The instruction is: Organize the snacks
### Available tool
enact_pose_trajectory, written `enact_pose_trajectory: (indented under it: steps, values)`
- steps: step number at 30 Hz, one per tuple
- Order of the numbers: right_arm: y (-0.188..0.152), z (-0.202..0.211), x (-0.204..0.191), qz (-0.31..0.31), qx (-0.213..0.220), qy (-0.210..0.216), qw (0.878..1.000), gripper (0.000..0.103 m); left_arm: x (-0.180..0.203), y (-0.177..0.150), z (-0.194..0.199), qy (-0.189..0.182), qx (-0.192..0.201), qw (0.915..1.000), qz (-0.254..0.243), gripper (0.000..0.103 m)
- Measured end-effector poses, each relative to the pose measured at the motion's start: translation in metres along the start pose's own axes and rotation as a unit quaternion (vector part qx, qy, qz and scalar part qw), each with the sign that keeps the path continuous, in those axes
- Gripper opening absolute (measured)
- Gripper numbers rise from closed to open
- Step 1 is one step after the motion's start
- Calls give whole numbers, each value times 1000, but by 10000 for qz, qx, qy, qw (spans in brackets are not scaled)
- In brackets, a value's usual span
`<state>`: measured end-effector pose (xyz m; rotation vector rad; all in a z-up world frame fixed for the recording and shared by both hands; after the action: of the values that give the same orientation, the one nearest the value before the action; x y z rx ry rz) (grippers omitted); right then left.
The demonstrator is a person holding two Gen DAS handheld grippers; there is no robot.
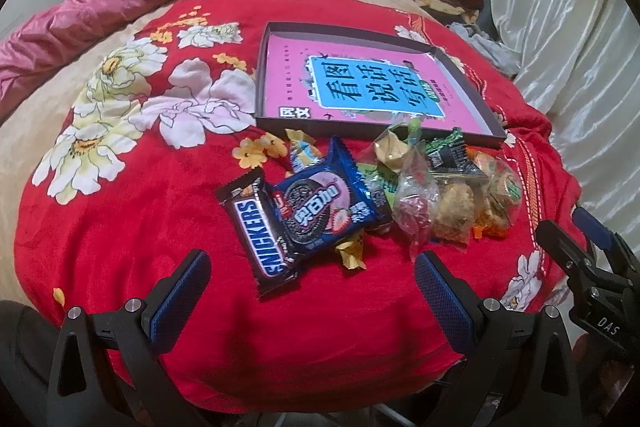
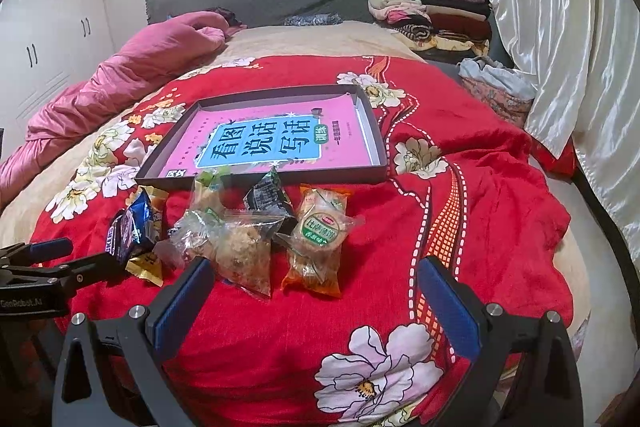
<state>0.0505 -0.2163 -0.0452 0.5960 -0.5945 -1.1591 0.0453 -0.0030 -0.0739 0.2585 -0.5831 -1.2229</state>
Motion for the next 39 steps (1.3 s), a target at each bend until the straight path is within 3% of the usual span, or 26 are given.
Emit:
enact_pose_trajectory:
  steps: [10, 13, 17, 18, 19, 20, 21, 35, 39]
  values:
    - [0, -10, 5, -109, -64, 36, 9999, 103, -40, 8, -18, -23, -382, 9961, 797, 101]
    - [-1, -12, 7, -133, -78, 46, 9999, 103, -49, 10, -22, -73, -482, 9936, 1015, 97]
    - [-2, -16, 10, -190, -114, 90, 9997, 103, -56, 12, -28, -30, -515, 9931, 1048, 96]
    - [-2, -17, 11, -197, -122, 94, 9997, 103, -56, 11, -29, -34, -540, 9930, 1051, 92]
    - [-2, -18, 11, -198, -129, 95, 9997, 103, -57, 12, -31, -46, -562, 9927, 1066, 77]
    - [-2, -20, 12, -197, -137, 84, 9997, 103, -57, 12, -33, -53, -605, 9924, 1067, 68]
    - [-2, -21, 13, -201, -144, 78, 9997, 103, -58, 12, -36, -32, -645, 9923, 1057, 64]
    - [0, -49, 15, -149, -296, 140, 9994, 103, -50, 16, -55, -255, -829, 9893, 1173, 59]
    - [-2, -59, 17, -214, -414, 203, 9987, 95, -51, 17, -59, -262, -823, 9888, 1215, 54]
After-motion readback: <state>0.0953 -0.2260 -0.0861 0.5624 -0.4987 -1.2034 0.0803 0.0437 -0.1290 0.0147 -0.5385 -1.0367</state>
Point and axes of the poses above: each gripper's, at about its wrist camera, not at the fingertips, and z roughly against the way its jaws point, x to its right, y to its top, the point moved 8 cm from there along -z, roughly the way its jaws point, and after that the axes turned 13 degrees about z, right-handed, at the moved point
